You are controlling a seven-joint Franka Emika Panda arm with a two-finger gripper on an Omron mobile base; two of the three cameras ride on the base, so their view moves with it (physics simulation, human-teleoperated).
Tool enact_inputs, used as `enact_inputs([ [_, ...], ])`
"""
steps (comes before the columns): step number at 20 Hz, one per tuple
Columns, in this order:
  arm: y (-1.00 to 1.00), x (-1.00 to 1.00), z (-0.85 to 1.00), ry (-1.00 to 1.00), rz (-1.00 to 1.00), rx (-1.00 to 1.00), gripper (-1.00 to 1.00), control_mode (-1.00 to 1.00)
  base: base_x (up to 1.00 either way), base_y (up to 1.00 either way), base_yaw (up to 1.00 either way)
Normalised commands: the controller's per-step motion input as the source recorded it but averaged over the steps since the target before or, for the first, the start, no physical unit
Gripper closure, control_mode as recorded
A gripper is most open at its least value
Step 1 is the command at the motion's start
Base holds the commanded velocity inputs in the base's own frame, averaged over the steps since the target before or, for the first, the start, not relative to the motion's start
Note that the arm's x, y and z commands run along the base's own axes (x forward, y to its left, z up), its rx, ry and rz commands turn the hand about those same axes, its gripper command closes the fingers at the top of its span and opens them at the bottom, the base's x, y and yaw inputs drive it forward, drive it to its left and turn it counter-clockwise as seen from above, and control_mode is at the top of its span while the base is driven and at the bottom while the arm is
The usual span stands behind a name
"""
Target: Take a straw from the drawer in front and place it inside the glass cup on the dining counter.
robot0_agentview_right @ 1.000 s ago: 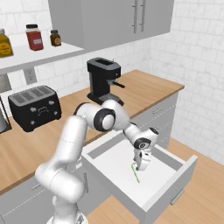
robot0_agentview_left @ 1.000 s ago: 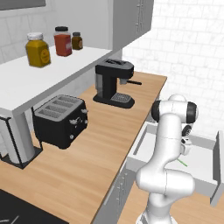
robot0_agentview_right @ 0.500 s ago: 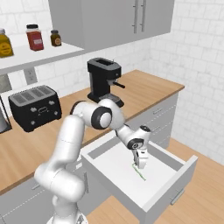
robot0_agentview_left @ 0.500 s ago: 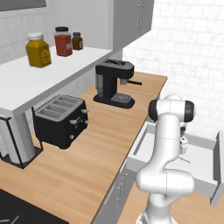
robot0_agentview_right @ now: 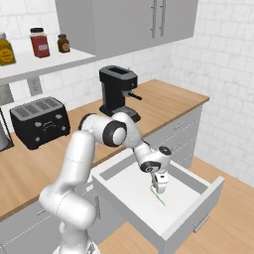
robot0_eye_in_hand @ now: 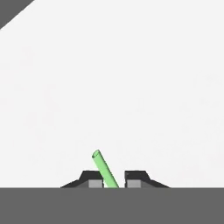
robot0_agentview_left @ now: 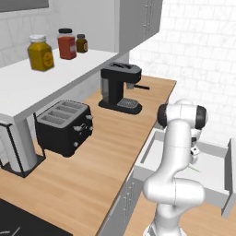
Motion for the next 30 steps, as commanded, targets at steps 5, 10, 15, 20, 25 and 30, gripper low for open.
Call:
enact_inputs([
  [5,-0.24,-0.44,0.08,-0.17,0.00,0.03,1.00,-1.00,0.00,0.00,0.00],
  [10,-0.34,-0.46,0.69,-0.11,-0.02,0.01,1.00,-1.00,0.00,0.00,0.00],
  [15,-0.19,-0.34,1.00,-0.15,0.00,0.00,1.00,-1.00,0.00,0.00,0.00],
  [20,-0.13,-0.28,1.00,-0.08,0.00,0.00,1.00,-1.00,0.00,0.00,0.00],
  [25,-0.02,-0.19,1.00,0.00,0.00,0.00,1.00,-1.00,0.00,0.00,0.00],
  [30,0.00,-0.15,1.00,0.00,0.00,0.00,1.00,-1.00,0.00,0.00,0.00],
])
